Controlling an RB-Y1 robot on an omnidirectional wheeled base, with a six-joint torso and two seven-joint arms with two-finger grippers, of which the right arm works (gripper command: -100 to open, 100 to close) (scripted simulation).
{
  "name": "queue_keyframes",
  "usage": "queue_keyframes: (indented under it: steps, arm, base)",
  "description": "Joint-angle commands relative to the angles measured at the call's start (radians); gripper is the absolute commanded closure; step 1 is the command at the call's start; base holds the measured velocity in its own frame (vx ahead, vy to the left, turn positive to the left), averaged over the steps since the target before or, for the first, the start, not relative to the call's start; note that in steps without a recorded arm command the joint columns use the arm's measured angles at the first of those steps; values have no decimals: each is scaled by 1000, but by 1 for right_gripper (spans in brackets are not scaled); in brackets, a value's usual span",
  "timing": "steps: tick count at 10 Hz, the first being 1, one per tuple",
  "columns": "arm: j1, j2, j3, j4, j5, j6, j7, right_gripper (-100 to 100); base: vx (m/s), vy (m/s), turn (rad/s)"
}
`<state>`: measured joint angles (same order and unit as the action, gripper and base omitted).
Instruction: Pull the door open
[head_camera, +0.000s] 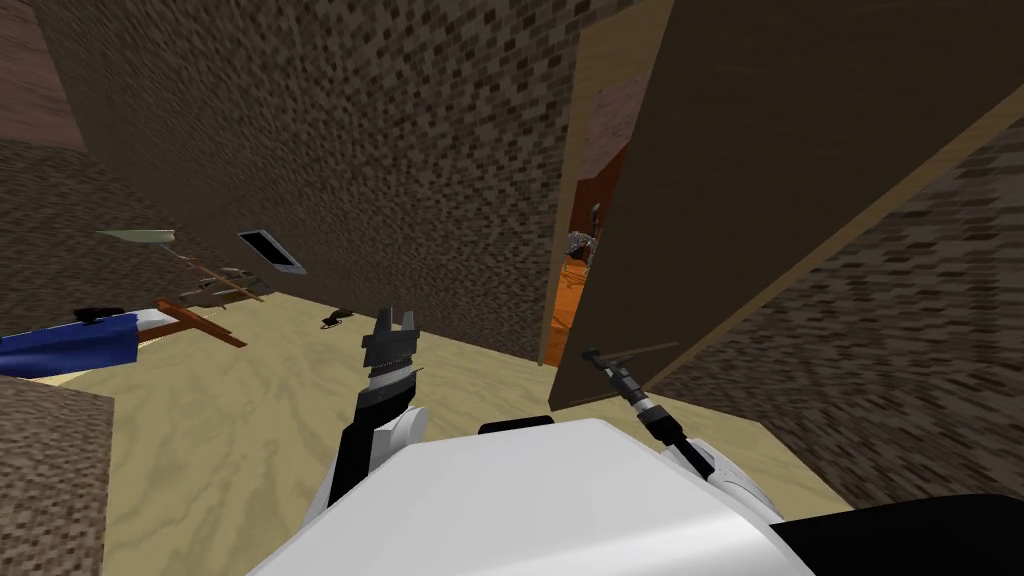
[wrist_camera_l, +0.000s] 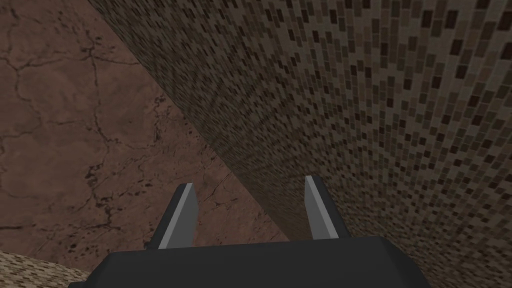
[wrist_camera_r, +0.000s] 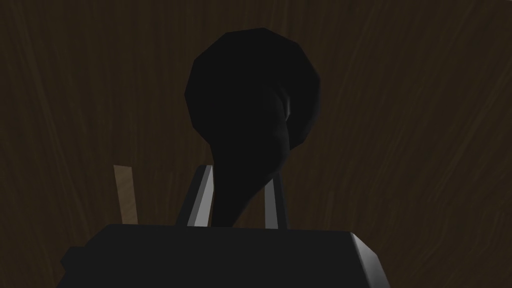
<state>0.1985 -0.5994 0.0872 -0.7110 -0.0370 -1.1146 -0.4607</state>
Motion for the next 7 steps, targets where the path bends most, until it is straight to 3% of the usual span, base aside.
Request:
queue_keyframes:
  steps: [1,7]
  arm:
    - [7,-5,2,5,0,-16,-2,100]
    - [21,-24,9,44,1,-83,-14,100]
  base:
    - [-203,-77,155]
    - [-215,-88,173]
